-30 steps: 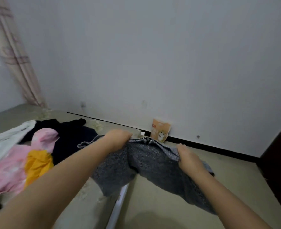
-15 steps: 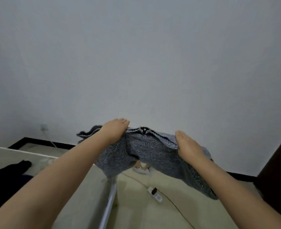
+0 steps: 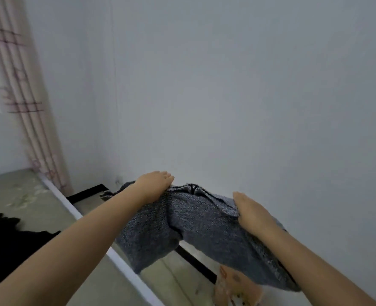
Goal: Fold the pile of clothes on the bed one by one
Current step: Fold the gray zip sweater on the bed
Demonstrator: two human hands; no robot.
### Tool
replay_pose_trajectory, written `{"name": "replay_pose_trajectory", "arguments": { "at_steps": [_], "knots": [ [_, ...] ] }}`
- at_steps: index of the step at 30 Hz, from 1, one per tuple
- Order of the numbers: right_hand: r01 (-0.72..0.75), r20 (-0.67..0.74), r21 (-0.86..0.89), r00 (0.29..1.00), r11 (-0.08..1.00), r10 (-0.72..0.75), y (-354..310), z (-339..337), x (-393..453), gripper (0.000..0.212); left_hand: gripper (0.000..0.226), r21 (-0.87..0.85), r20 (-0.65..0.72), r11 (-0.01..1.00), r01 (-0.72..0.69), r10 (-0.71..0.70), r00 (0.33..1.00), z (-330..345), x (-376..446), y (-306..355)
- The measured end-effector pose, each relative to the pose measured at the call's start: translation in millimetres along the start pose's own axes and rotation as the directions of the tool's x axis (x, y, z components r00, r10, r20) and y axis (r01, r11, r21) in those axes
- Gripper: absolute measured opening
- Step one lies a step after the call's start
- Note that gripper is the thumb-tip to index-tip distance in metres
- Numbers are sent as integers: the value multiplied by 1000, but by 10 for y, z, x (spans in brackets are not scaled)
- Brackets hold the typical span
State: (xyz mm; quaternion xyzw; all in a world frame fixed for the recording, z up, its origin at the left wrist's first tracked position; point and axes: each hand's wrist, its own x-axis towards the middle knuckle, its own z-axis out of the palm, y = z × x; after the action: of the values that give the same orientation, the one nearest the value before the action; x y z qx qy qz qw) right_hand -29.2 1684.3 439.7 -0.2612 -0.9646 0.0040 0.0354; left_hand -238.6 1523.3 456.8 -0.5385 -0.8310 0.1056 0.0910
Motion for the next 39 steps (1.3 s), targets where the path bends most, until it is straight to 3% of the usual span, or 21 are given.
{"name": "replay_pose_trajectory", "arguments": {
  "at_steps": [8,13,20,29,34,39],
  "knots": [
    [228,52,1,972,974,-227,-314,19,2313,54,60,-59,53,970,236,-233,971,304,1107,-1342],
    [438,46,32,898,899,-439,-587,101,3492,62,59,-45,90,909,414,-409,908,596,1445,-2039],
    [716,90,141,679,684,-729,-1275,484,4907,62,62,45,187,743,667,-662,725,1027,1551,-2636],
    [899,193,244,323,364,-927,-2283,1059,6023,67,66,126,407,524,842,-802,438,1438,1484,-3170],
    [927,215,264,211,265,-954,-3167,1281,6514,63,61,193,424,423,885,-850,313,1735,1293,-3713],
    [936,261,254,176,243,-949,-4162,1472,7084,47,62,200,429,402,894,-856,289,2167,1175,-4642]
  ]
}}
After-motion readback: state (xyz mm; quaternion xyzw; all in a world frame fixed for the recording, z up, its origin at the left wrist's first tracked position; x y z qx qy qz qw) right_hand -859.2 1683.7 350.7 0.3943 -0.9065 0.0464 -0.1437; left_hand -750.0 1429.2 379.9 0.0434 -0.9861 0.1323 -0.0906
